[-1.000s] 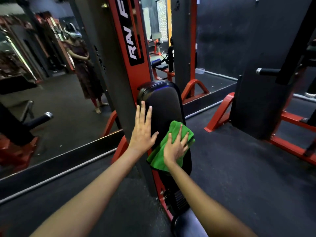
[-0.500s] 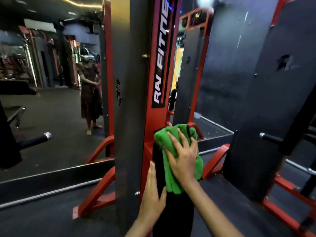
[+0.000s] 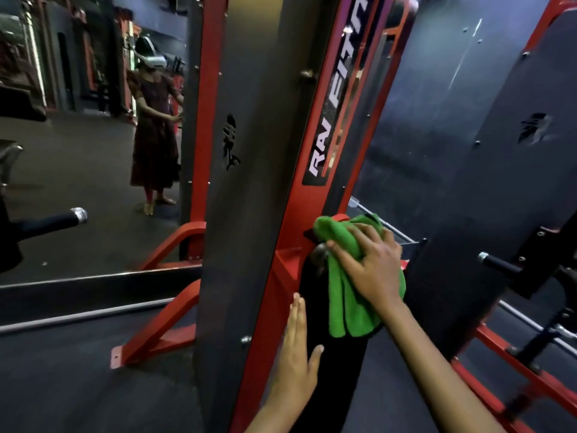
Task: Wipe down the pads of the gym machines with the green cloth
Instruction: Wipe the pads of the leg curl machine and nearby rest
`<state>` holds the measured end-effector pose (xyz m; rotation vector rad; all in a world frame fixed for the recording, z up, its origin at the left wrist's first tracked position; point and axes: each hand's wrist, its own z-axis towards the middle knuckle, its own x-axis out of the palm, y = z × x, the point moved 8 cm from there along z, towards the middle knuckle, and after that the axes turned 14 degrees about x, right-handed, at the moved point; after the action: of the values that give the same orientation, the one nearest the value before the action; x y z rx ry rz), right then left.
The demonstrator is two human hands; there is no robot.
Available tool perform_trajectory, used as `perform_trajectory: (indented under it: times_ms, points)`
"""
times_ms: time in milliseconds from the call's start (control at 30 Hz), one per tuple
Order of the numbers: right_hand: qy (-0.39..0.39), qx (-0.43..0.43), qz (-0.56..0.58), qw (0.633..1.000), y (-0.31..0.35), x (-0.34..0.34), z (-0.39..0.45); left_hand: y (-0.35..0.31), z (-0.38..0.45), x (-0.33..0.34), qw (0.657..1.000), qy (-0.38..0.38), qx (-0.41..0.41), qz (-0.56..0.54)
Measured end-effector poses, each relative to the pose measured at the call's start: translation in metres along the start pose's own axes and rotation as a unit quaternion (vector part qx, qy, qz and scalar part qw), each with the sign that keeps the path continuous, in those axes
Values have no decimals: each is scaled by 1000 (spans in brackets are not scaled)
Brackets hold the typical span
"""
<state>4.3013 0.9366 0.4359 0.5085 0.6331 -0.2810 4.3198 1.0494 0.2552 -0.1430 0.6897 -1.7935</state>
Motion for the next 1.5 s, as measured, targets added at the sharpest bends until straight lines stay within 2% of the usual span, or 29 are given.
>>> perform_trajectory:
  times_ms: [33,67,100,200,233,333,367,433,500,567,667,733,833,1000,1067,1167,1333,1400,1500]
  points:
    - [-9,60,24,998,-6,-3,2,-2,1,1,1000,-5,2,-3]
    - [-17,78,21,997,-2,-2,-2,-2,0,1,1000,-11,-3,-7]
    - [-26,50,3,998,6,-1,-10,-2,1,1,1000,-14,-7,-12]
    - [-35,-135,-56,989,25,4,-32,2,0,4,999,-14,-11,-29]
    - [-30,-157,-62,985,26,2,-29,3,0,4,999,-11,-17,-37]
    - [-38,-71,-47,996,22,1,-17,3,-4,6,999,7,-32,-23]
    - [-48,-71,-58,995,28,2,-24,3,-6,9,999,18,-43,-19]
    - [-58,-185,-115,974,46,10,-48,2,-7,10,998,25,-58,2]
    - [-42,-308,-169,936,53,16,-67,0,-9,9,997,19,-76,27]
    - [-30,-317,-171,932,51,14,-61,-3,-16,11,993,28,-114,31]
    - [-36,-253,-151,955,50,14,-61,-12,-36,16,985,36,-164,38]
    - [-31,-311,-163,936,53,26,-87,-14,-55,22,974,50,-215,47]
    - [-31,-439,-178,880,48,39,-119,-15,-83,30,962,66,-261,51]
    - [-70,-369,-150,915,43,31,-102,-14,-106,31,949,74,-306,31]
    - [-59,-400,-164,900,37,41,-124,-12,-109,33,948,83,-305,33]
    - [-44,-475,-185,859,26,54,-146,-4,-113,40,945,87,-312,37]
    - [-84,-421,-204,880,31,42,-130,-4,-118,50,944,43,-325,28]
    - [-47,-434,-210,875,24,58,-154,-2,-125,50,943,16,-332,28]
    - [20,-490,-231,840,10,83,-189,5,-135,51,936,12,-351,26]
